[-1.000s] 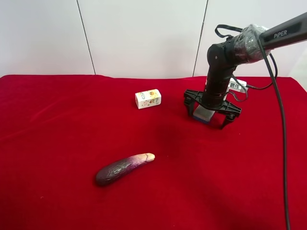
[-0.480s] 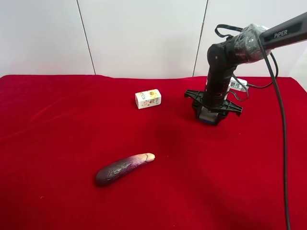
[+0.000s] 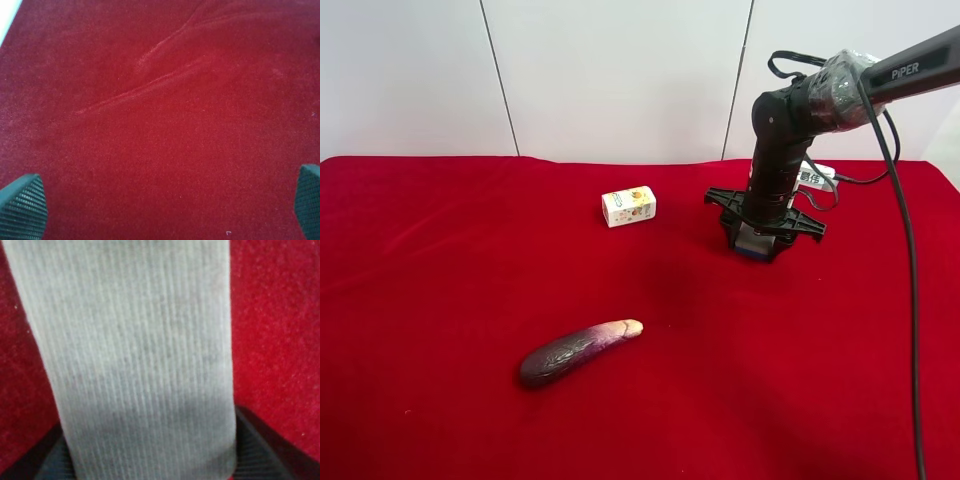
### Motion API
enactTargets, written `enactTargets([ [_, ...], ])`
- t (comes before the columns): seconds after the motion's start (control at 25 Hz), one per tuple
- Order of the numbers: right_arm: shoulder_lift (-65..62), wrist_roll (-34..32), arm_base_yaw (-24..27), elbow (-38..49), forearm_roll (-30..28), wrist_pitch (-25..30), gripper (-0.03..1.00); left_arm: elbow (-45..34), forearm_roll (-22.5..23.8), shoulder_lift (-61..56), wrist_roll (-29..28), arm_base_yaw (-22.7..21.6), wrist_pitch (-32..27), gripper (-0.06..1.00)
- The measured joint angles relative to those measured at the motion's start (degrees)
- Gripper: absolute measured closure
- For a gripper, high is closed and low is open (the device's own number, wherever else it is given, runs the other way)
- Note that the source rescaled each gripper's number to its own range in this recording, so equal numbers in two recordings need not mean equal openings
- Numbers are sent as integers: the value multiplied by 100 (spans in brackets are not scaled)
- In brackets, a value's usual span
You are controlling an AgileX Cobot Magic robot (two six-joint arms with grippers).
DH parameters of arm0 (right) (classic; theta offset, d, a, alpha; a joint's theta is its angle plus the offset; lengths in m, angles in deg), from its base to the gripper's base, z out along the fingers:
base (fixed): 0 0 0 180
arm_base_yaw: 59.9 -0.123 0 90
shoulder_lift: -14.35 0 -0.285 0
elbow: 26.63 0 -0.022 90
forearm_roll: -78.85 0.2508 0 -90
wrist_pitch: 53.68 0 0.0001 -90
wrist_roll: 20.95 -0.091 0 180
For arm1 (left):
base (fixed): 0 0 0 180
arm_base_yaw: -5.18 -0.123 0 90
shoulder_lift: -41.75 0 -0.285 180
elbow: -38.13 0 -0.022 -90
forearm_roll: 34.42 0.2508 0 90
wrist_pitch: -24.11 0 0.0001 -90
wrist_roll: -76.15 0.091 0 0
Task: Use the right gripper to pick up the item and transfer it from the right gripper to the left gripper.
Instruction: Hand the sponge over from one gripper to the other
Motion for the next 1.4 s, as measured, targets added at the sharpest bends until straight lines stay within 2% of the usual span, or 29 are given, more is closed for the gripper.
enactTargets([
  [0.32,-415,455,0,0,-4,-41,96,0,0,0,0,0,0,-6],
  [0.44,-748,956,0,0,28,-78,96,0,0,0,0,0,0,-6],
  [0.6,-1151,2159,0,0,489,-153,96,0,0,0,0,0,0,-6],
  [0.88,-1617,4778,-76,0,2170,-176,96,0,0,0,0,0,0,-6],
  [1.0,-1765,5614,-365,0,2562,-293,96,0,0,0,0,0,0,-6],
  [1.16,-1836,6228,-1029,0,2507,-691,96,0,0,0,0,0,0,-6],
  [1.4,-1836,6712,-2157,0,1720,-1611,96,0,0,0,0,0,0,-6],
])
